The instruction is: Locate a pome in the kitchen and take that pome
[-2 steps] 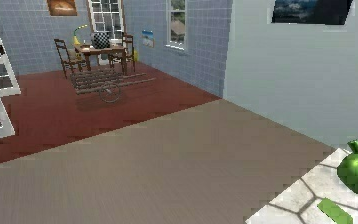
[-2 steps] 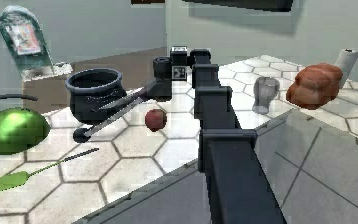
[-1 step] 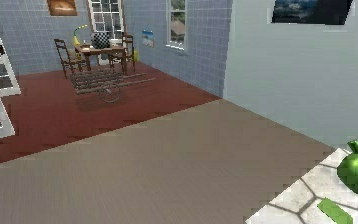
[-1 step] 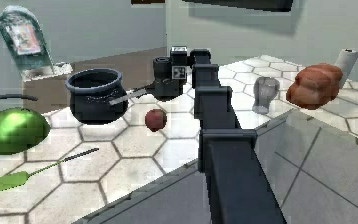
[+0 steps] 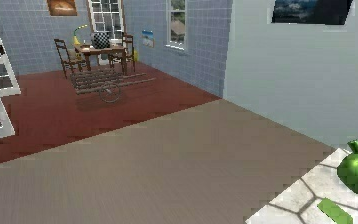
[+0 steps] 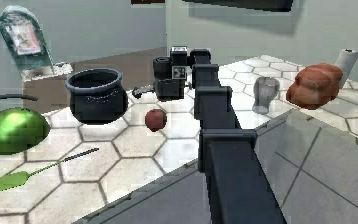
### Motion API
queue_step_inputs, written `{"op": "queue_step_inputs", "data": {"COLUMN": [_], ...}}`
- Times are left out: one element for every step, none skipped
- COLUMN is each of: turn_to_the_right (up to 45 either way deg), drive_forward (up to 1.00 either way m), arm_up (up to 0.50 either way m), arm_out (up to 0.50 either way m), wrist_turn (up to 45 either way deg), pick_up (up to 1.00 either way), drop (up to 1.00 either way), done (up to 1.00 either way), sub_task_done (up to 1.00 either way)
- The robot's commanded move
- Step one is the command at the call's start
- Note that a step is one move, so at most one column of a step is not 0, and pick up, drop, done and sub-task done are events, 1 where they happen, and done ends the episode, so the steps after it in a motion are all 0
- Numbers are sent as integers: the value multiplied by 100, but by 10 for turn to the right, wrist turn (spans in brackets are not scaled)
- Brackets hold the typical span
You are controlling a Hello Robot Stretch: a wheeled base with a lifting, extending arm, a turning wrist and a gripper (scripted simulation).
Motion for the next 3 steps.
{"op": "queue_step_inputs", "data": {"turn_to_the_right": [0,0,0], "drive_forward": [0,0,0], "arm_up": [-12,0,10], "arm_out": [0,0,0], "wrist_turn": [0,0,0], "pick_up": [0,100,0], "drop": [0,0,0], "done": [0,0,0], "sub_task_done": [0,0,0]}}
